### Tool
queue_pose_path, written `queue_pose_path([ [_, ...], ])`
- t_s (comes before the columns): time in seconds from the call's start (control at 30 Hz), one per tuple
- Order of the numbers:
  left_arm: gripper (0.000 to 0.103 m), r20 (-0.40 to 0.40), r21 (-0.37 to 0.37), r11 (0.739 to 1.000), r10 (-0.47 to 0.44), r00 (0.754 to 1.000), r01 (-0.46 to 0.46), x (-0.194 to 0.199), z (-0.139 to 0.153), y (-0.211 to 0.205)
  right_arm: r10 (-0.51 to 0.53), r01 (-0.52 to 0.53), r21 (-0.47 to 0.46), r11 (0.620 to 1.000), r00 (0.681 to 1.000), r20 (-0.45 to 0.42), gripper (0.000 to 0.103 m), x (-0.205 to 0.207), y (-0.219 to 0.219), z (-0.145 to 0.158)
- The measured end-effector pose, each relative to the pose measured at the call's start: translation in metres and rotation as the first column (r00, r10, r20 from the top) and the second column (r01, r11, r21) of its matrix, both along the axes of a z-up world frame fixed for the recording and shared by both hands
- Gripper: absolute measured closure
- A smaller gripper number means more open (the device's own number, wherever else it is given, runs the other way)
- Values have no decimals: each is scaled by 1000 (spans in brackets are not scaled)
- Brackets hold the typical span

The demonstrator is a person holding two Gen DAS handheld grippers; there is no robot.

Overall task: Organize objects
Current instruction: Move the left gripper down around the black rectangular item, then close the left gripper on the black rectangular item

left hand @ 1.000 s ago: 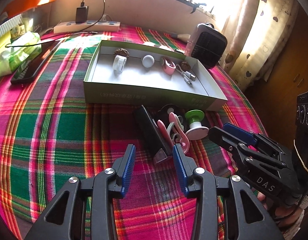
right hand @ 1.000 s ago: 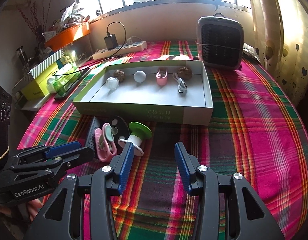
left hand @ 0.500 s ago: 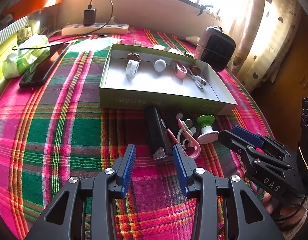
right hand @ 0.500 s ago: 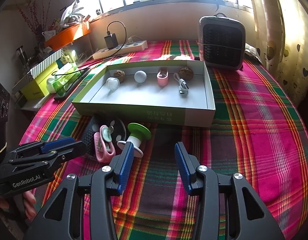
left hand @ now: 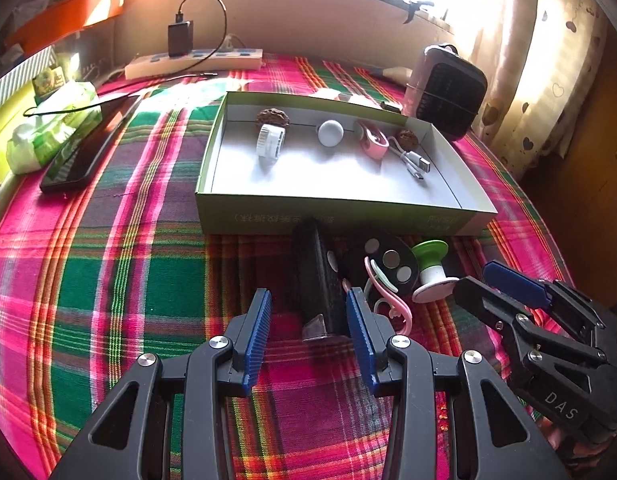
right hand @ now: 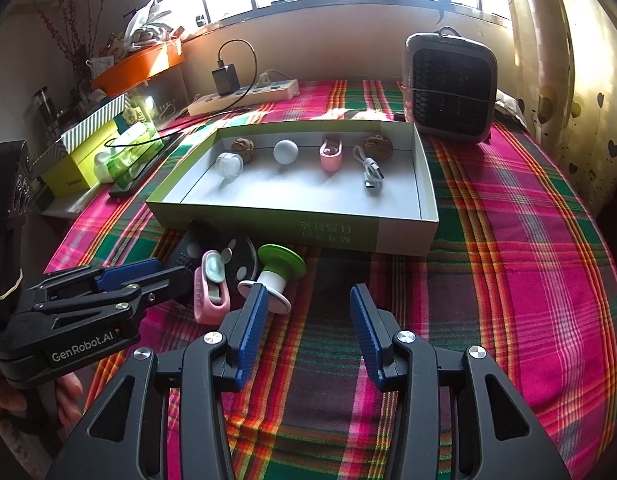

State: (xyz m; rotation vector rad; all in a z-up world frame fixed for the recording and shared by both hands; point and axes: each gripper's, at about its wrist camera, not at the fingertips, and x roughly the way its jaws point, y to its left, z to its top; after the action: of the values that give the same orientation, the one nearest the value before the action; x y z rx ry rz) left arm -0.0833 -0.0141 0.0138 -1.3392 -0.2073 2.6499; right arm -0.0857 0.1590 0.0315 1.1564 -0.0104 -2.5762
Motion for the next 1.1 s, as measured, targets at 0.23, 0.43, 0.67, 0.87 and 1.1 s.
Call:
queue_pose_path([
  [0.23, 66, 3, -7, 1000, 10, 1000, -10, -2, -3, -7, -3, 3, -1, 1000, 1000, 0, 59, -1, -1, 0],
  [0.43, 66, -8, -32, 999, -16, 1000, 16, -10, -3, -2, 2, -2, 5, 1000, 1000, 3, 59, -2, -3, 0],
  [0.67, 67, -17, -40, 999, -29, 999, 28, -17, -4, -1, -6, 6, 11, 1000, 1000, 5, 59, -2, -4, 0],
  [0.87, 80, -21, -39, 999, -10, 1000, 10, -17, -5, -7, -4, 4, 15, 1000, 1000, 5, 59, -3, -4, 0],
  [1.1, 81, -28, -23, 1000, 12, 1000, -12, -15, -6, -15, 9, -9, 21, 1000, 1000, 10, 59, -4, -11, 0],
])
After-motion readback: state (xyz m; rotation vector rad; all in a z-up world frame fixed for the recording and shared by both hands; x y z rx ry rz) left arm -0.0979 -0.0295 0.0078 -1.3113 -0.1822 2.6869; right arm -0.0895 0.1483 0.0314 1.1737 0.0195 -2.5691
